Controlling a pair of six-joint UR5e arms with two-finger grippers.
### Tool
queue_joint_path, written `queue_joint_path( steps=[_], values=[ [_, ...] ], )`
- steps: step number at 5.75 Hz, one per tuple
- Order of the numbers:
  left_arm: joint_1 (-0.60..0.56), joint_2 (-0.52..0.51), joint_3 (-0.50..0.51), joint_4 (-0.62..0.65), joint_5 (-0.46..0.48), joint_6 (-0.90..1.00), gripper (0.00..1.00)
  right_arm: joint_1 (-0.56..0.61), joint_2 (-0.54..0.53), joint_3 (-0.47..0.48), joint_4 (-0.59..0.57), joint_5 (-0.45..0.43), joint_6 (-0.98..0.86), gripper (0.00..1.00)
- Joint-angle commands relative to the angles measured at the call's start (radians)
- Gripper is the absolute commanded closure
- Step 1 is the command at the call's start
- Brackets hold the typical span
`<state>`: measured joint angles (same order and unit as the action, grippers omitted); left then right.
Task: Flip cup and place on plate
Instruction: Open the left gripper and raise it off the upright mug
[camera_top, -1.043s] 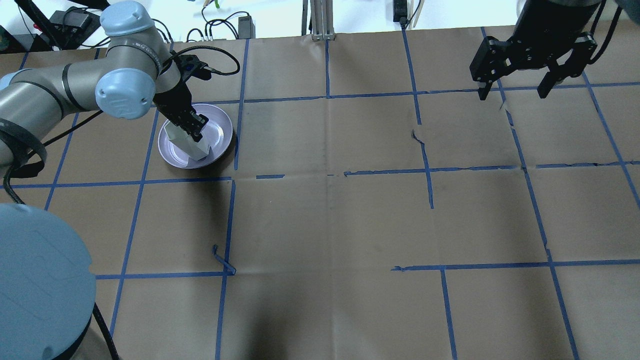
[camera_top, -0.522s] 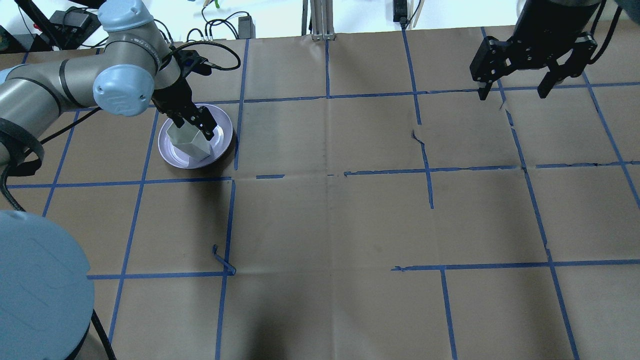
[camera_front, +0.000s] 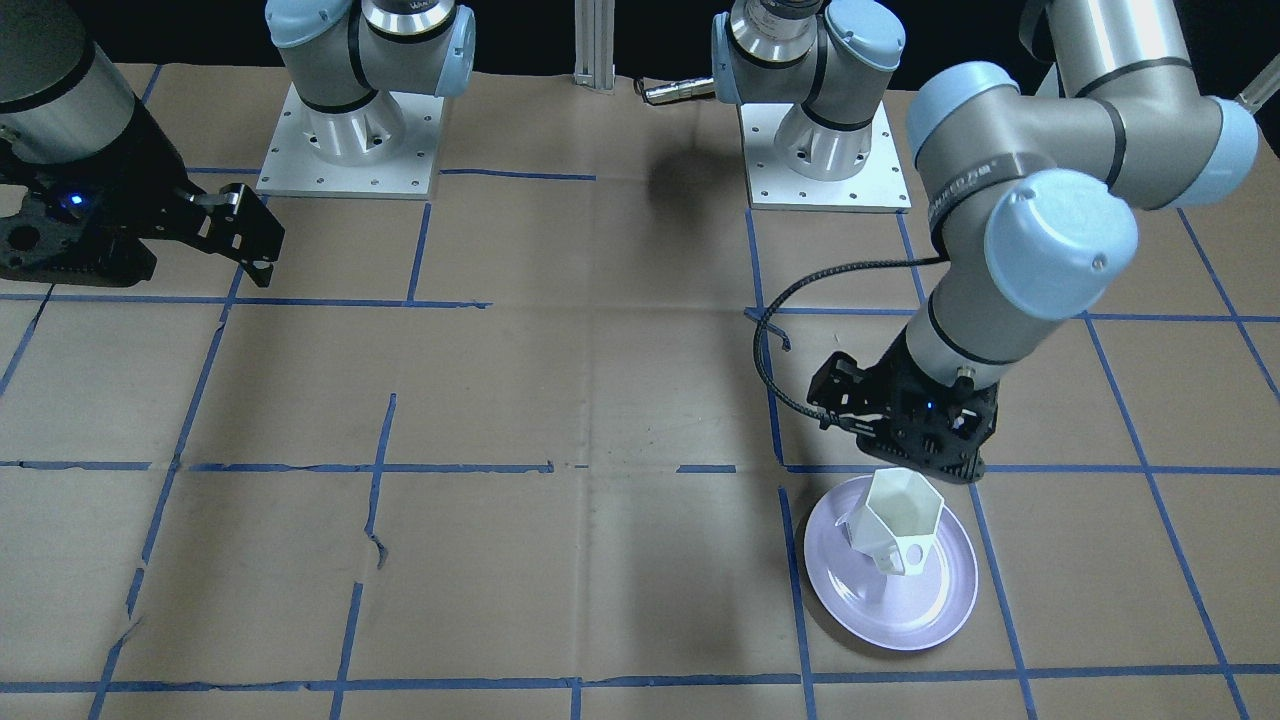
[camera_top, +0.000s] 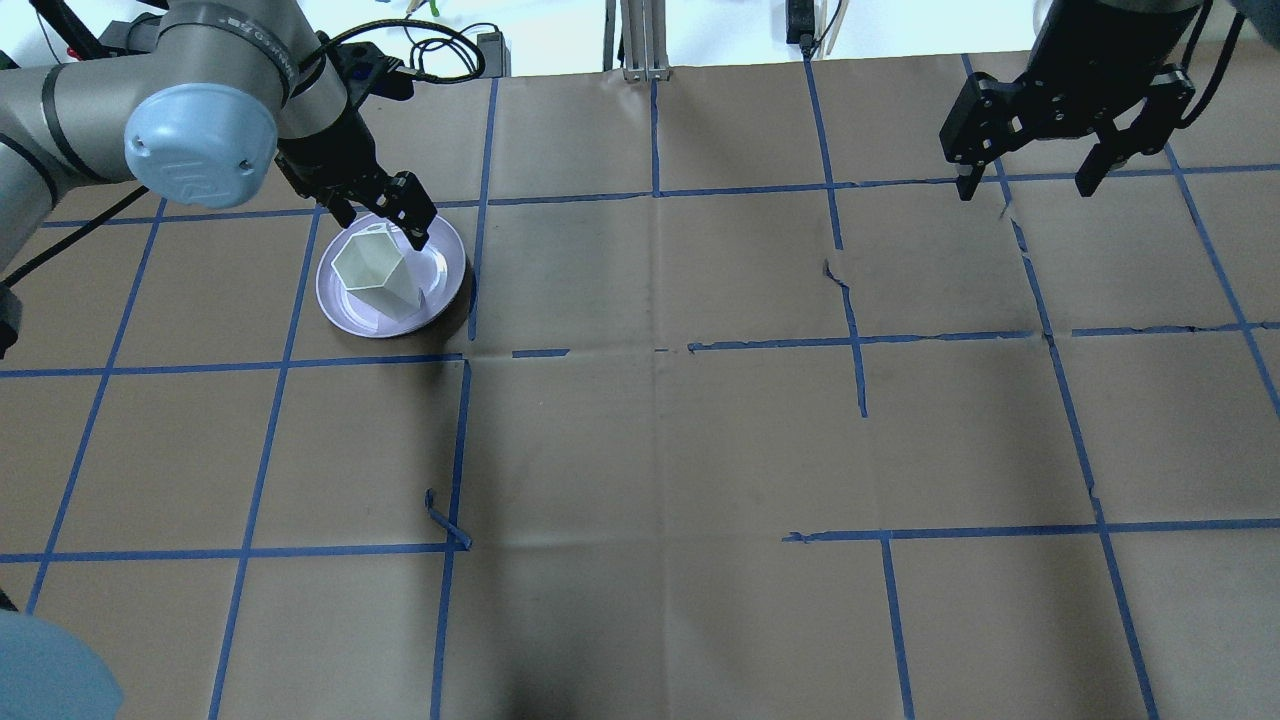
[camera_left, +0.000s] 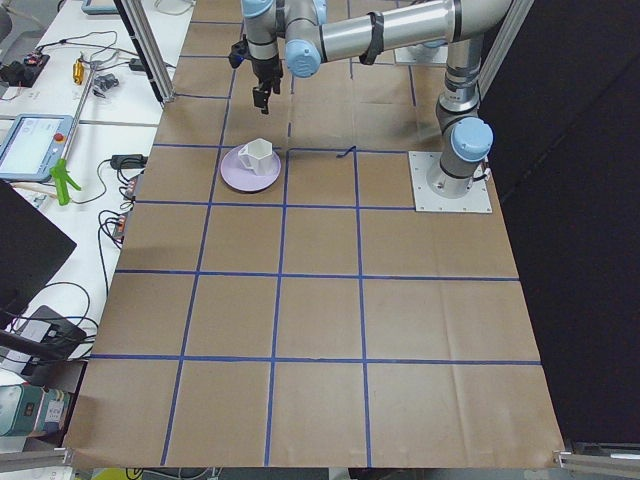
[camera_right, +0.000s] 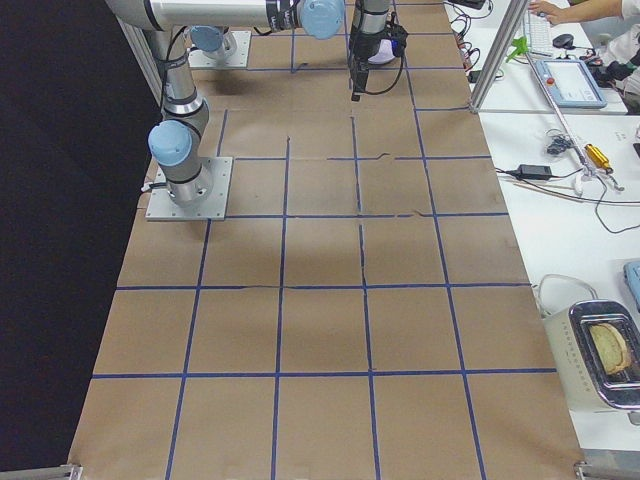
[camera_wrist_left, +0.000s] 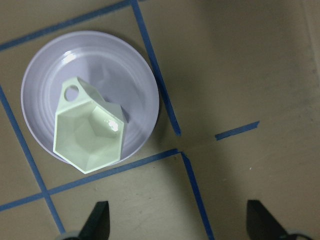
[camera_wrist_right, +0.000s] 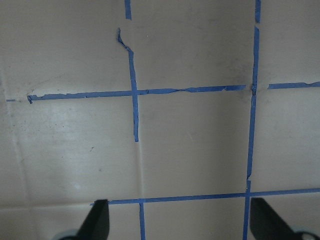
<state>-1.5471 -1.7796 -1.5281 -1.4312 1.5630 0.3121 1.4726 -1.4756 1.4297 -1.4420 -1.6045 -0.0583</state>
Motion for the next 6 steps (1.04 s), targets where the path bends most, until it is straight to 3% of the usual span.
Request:
queue_joint_path(
  steps=[1, 2, 6],
  values=[
    [-0.022, 0.095, 0.075, -0.185, -0.014, -0.182, 0.02, 0.000, 0.000, 0.000, 0.000, 0.000, 0.000, 0.00],
    [-0.022, 0.118, 0.098, -0.239, -0.041, -0.201, 0.02, 0.000, 0.000, 0.000, 0.000, 0.000, 0.000, 0.00],
    [-0.021, 0.144, 0.075, -0.221, -0.024, -0.197, 0.02, 0.000, 0.000, 0.000, 0.000, 0.000, 0.000, 0.00]
  ],
)
